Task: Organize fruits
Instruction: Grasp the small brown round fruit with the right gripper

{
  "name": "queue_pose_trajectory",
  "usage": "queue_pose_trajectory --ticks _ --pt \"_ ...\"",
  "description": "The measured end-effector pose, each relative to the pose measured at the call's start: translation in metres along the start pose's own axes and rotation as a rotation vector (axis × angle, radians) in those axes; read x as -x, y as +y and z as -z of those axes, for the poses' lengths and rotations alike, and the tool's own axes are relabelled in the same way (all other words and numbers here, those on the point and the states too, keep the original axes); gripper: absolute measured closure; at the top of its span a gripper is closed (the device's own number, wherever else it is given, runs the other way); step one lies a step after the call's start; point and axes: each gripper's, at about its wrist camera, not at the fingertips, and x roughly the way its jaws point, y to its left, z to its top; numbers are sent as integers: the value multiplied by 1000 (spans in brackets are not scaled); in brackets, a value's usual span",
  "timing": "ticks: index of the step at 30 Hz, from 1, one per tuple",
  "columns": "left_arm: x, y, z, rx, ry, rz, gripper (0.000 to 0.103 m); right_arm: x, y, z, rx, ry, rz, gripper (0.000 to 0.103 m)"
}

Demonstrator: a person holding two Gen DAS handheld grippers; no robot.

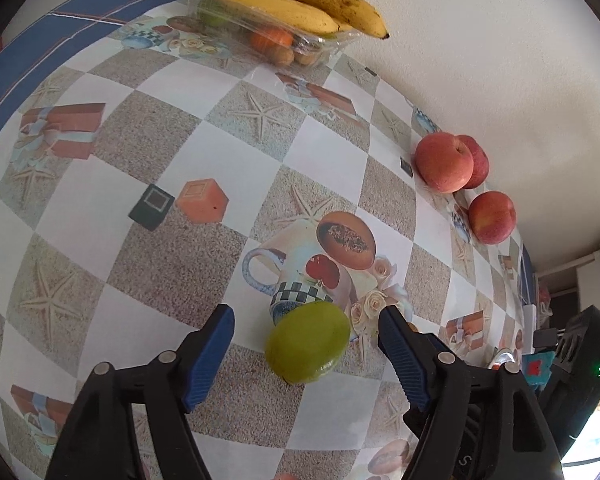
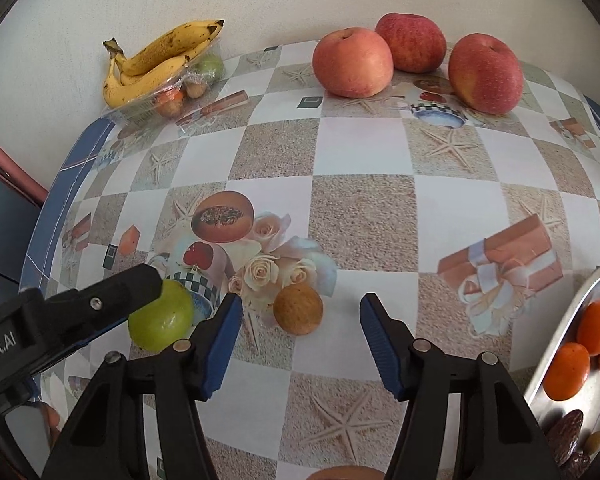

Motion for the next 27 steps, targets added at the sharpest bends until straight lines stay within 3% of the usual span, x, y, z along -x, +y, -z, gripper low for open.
queue_pose_trajectory --ticks 1,11,19,27 --pt "-4 0 0 -4 12 -8 25 -1 1 -1 4 1 1 48" --pt "-8 -7 5 -57 28 -47 15 -3 6 0 59 -8 58 52" --pt "-11 -12 9 -49 57 -30 15 -1 3 2 49 -9 32 74" --pt "-13 -22 15 -90 71 -45 19 6 -7 11 29 0 31 76"
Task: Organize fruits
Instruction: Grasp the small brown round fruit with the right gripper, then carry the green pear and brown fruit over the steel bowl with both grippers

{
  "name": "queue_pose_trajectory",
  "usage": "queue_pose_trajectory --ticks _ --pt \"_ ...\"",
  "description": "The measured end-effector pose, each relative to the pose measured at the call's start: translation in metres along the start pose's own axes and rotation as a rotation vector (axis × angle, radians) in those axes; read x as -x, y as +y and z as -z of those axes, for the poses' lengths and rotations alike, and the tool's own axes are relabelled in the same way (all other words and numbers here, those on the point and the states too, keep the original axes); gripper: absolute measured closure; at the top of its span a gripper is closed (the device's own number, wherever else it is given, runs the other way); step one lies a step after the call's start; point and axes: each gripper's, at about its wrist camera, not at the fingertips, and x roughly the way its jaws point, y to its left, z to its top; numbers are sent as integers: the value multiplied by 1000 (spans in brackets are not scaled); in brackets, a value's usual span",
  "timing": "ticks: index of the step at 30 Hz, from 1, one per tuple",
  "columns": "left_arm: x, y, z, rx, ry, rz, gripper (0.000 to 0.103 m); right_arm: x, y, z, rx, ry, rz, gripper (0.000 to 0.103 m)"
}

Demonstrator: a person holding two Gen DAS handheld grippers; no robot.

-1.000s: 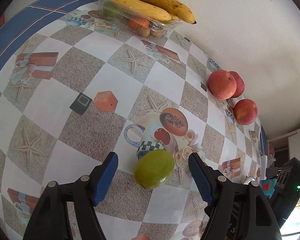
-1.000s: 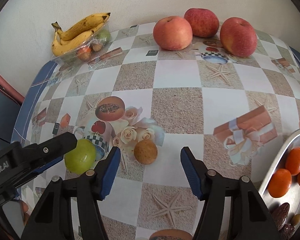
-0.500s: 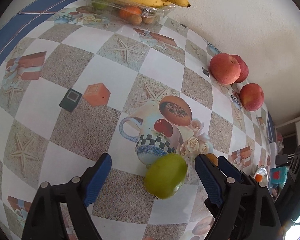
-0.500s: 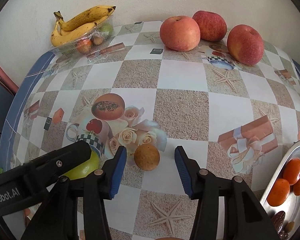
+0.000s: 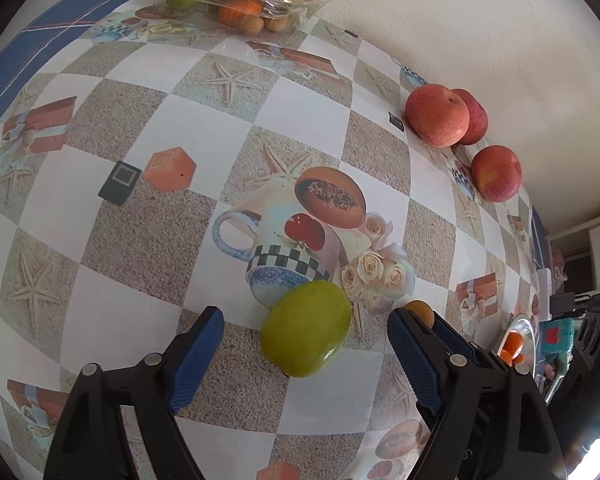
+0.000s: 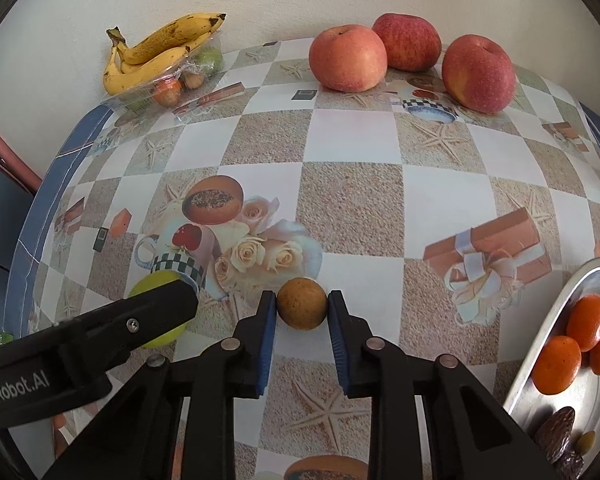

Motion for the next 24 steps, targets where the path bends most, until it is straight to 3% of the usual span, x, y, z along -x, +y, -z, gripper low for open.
queue_pose_trajectory --ticks 10,24 --pt "-1 -4 4 -19 24 -11 55 6 -10 11 -16 1 14 76" --pt "9 -10 25 -21 23 -25 57 25 -12 29 -36 -2 18 76"
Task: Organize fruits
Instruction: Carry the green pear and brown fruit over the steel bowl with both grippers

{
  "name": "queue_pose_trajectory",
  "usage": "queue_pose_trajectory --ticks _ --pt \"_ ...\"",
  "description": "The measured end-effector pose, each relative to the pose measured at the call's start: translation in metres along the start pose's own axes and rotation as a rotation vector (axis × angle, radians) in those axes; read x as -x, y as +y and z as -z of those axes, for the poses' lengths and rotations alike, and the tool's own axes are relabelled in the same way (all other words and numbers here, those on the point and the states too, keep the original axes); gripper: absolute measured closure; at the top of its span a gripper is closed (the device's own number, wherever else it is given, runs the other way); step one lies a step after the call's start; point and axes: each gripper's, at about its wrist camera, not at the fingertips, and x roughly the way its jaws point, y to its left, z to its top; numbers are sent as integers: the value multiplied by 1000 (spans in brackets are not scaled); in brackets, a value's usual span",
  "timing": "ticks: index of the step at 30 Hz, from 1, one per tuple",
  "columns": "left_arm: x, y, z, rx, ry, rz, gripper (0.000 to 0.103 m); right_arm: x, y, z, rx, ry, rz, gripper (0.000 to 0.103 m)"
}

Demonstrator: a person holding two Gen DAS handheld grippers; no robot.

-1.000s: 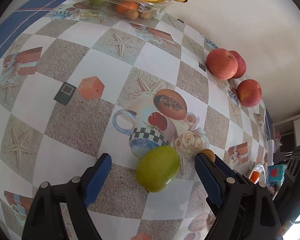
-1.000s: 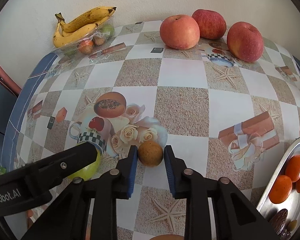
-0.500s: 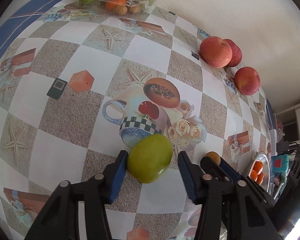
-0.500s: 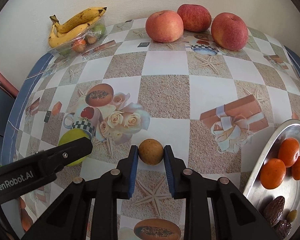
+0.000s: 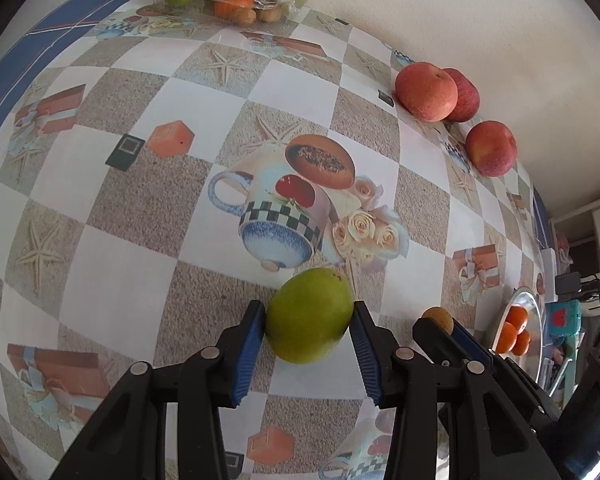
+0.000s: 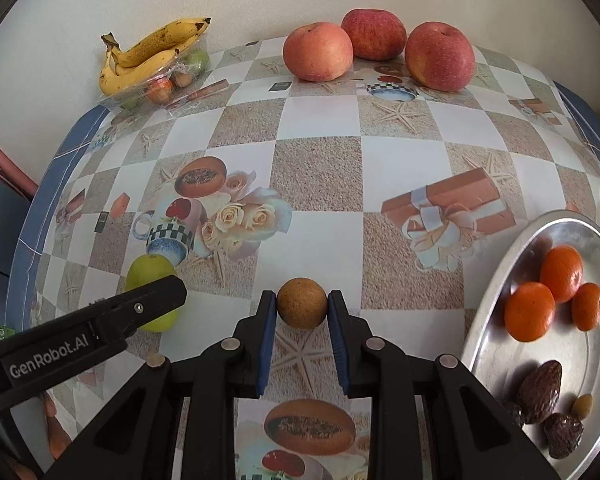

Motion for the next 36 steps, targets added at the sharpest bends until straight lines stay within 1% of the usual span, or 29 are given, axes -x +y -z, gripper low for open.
queue_pose_trajectory --ticks 6,12,16,22,29,36 --pt "9 -3 14 6 6 26 57 21 -3 14 -17 -12 -6 76" --pt "22 -16 32 -38 -7 25 57 42 -6 32 -28 -29 -9 76" --pt "30 -19 45 -42 -13 42 57 55 -7 45 -31 -40 -12 76" --pt "38 -23 56 -60 -27 37 57 71 -11 60 -36 -71 -12 76" --pt "38 -34 59 -105 -44 25 57 71 -21 61 -68 -68 -3 76" --pt "38 -57 63 -168 -61 56 57 75 -46 58 -146 -72 18 76"
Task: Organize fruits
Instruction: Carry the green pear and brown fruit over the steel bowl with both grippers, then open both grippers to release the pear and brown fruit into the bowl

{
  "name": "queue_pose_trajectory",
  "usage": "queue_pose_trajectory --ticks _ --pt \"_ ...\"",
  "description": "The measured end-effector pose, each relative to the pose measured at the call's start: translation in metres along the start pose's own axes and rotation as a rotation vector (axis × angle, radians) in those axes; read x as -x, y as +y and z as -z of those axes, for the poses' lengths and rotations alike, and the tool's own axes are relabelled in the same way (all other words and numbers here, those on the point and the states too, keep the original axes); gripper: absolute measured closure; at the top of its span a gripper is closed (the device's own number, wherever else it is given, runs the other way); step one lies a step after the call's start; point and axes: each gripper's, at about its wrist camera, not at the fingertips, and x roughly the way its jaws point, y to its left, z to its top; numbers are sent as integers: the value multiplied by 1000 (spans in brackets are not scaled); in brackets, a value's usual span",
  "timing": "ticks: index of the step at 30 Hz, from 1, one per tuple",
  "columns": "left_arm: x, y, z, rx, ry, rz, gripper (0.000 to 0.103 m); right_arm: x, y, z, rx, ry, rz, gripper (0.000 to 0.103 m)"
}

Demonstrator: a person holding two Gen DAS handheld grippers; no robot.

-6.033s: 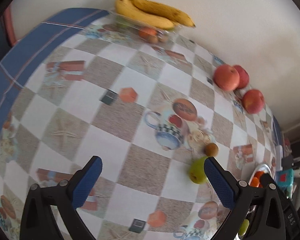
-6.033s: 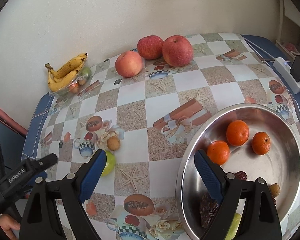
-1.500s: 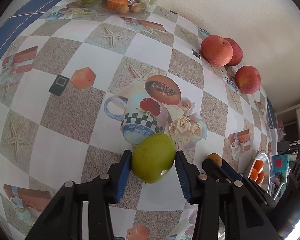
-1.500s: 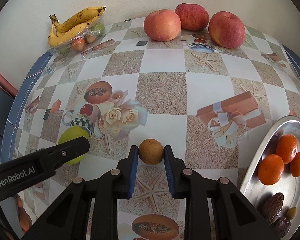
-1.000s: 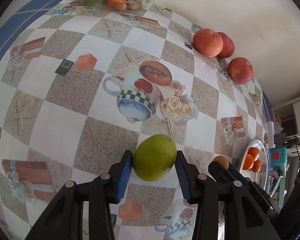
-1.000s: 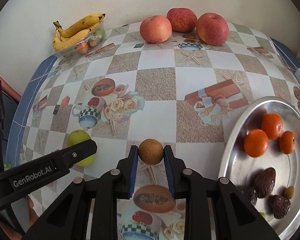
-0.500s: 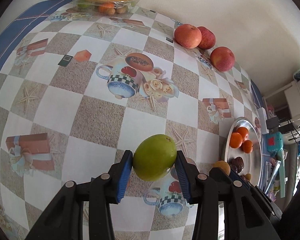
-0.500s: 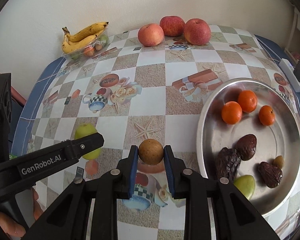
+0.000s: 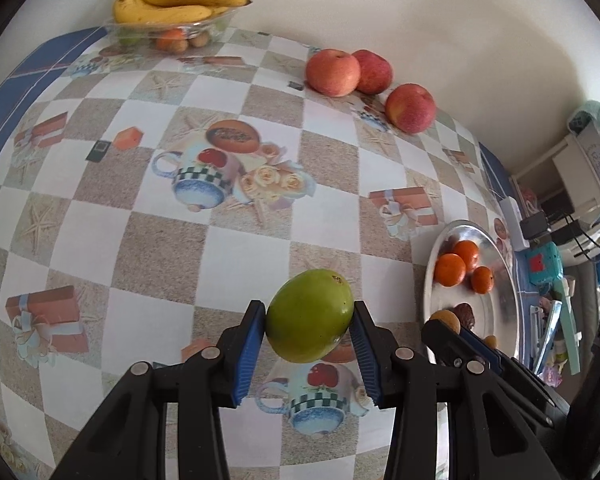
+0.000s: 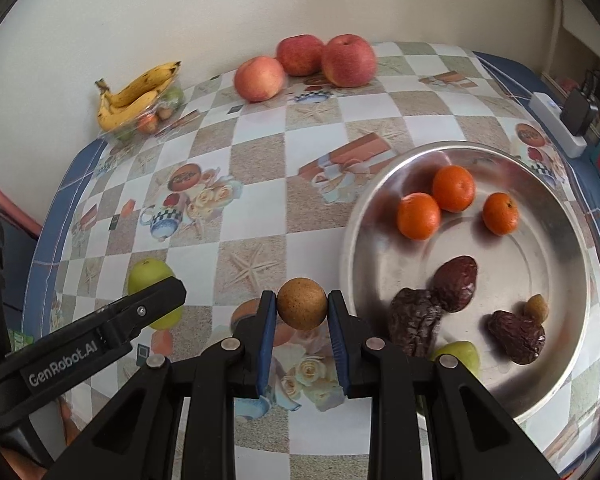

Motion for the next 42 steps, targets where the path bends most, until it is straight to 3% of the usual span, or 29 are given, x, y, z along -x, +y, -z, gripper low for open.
queue_pose_trajectory --ticks 14,22,31,42 --pt "-12 -75 18 -195 -5 131 57 29 -84 -8 -241 -84 93 76" --pt "-27 -101 18 -255 -14 182 57 32 -97 -11 -273 -99 89 76" --pt "-41 -119 18 -332 -37 170 57 21 -107 -19 -297 -90 90 76" --pt "-52 -121 16 -349 -32 159 57 12 -109 -27 -289 -74 94 76"
